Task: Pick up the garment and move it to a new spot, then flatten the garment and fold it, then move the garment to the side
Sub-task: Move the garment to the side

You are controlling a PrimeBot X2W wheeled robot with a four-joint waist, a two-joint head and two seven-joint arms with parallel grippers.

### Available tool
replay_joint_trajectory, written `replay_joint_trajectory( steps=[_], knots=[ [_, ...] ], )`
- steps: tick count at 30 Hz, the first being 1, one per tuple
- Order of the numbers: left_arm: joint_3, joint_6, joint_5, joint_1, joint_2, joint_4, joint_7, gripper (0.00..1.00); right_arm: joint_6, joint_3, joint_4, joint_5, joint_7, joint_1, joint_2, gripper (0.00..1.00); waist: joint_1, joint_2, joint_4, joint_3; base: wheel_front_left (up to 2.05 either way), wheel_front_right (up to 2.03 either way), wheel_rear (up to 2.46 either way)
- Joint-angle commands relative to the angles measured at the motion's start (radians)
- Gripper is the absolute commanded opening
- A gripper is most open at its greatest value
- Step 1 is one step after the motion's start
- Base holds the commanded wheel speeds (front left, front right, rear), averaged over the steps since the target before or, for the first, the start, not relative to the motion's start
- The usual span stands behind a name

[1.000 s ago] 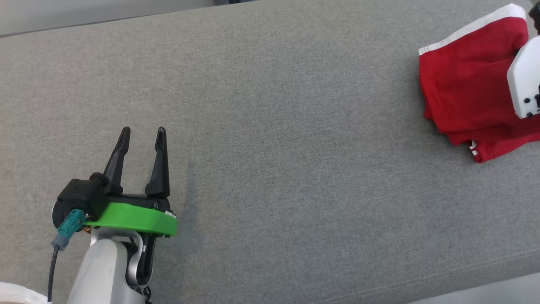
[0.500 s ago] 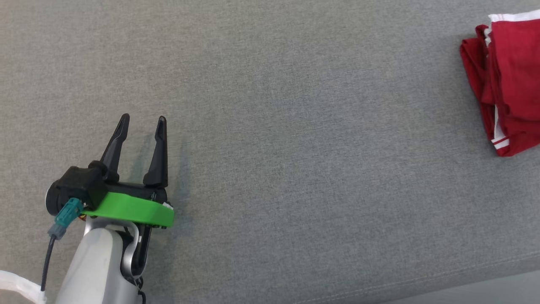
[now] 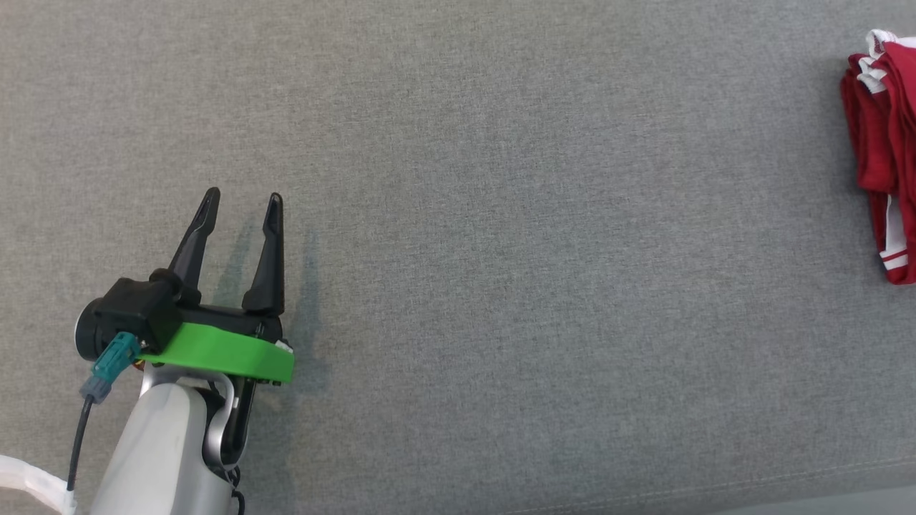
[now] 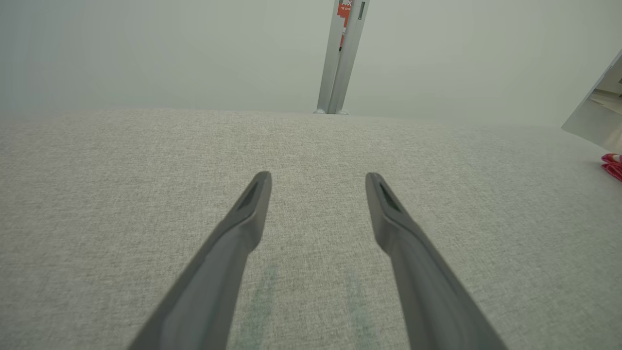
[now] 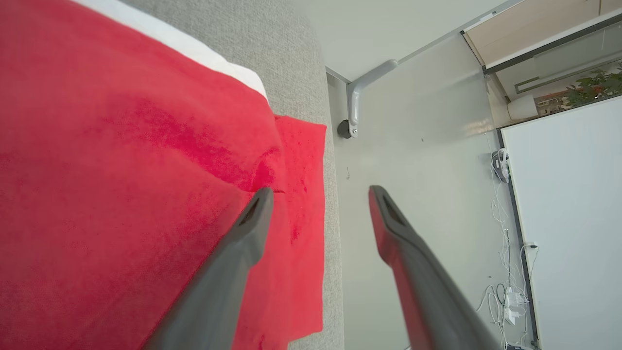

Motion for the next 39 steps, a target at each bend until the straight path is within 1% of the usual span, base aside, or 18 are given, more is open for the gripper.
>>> replay_joint_trajectory(
  steps=[1,3,5,8,10,11,13,18,21,25,27,32,38,39],
  knots=[
    [0.005,-0.003,0.001,-0.011,-0.001,0.002,0.0,1.0,-0.002,-0.024,-0.008,-0.014,-0.023,0.018,0.014,1.0,-0.0001,-0.0001,0.002,-0.019,0.0,0.0,0.0],
    [0.01,-0.003,0.0,-0.001,-0.009,0.006,0.0,1.0,-0.002,-0.054,-0.023,-0.027,-0.059,0.032,0.042,1.0,-0.0001,-0.0001,0.003,-0.041,0.0,0.0,0.0],
    [0.018,-0.003,0.001,0.015,-0.015,0.011,0.0,1.0,-0.002,-0.03,-0.038,-0.05,-0.085,0.059,0.07,1.0,-0.0001,-0.0001,0.002,-0.067,0.0,0.0,0.0],
    [0.033,-0.003,0.008,0.034,-0.023,0.016,0.0,1.0,-0.002,-0.026,-0.077,-0.034,-0.138,0.077,0.102,1.0,-0.0001,-0.0001,0.004,-0.11,0.0,0.0,0.0],
    [0.044,-0.003,0.011,0.048,-0.031,0.018,0.0,1.0,-0.002,-0.032,-0.107,-0.004,-0.189,0.097,0.138,1.0,-0.0001,-0.0001,0.009,-0.138,0.0,0.0,0.0],
    [0.051,-0.003,0.015,0.058,-0.035,0.018,0.0,1.0,-0.002,-0.022,-0.127,0.022,-0.216,0.115,0.17,1.0,-0.0001,-0.0001,0.011,-0.155,0.0,0.0,0.0],
    [0.06,-0.003,0.016,0.08,-0.039,0.023,0.0,1.0,-0.002,-0.004,-0.177,0.067,-0.268,0.14,0.21,1.0,-0.0001,-0.0001,0.011,-0.183,0.0,0.0,0.0],
    [0.087,-0.003,0.028,0.123,-0.056,0.03,0.0,1.0,-0.002,0.036,-0.299,0.182,-0.344,0.23,0.269,1.0,-0.0001,-0.0001,0.02,-0.246,0.0,0.0,0.0],
    [0.103,-0.003,0.031,0.148,-0.064,0.035,0.0,1.0,-0.002,0.036,-0.379,0.234,-0.36,0.298,0.306,1.0,-0.0001,-0.0001,0.028,-0.276,0.0,0.0,0.0],
    [0.111,-0.003,0.035,0.17,-0.079,0.045,0.0,1.0,-0.002,0.026,-0.476,0.292,-0.353,0.397,0.37,1.0,-0.0001,-0.0001,0.045,-0.308,0.0,0.0,0.0],
    [0.113,-0.003,0.034,0.18,-0.084,0.051,0.0,1.0,-0.002,0.026,-0.512,0.31,-0.338,0.442,0.391,1.0,-0.0001,-0.0001,0.054,-0.323,0.0,0.0,0.0],
    [0.123,-0.003,0.03,0.206,-0.098,0.062,0.0,1.0,-0.002,0.007,-0.581,0.317,-0.308,0.539,0.451,1.0,-0.0001,-0.0001,0.073,-0.369,0.0,0.0,0.0],
    [0.139,-0.003,0.043,0.232,-0.109,0.074,0.0,1.0,-0.002,-0.018,-0.636,0.302,-0.317,0.63,0.516,1.0,-0.0001,-0.0001,0.095,-0.413,0.0,0.0,0.0],
    [0.143,-0.003,0.044,0.237,-0.11,0.075,0.0,1.0,-0.002,-0.017,-0.64,0.298,-0.317,0.642,0.519,1.0,-0.0001,-0.0001,0.097,-0.418,0.0,0.0,0.0]
  ],
)
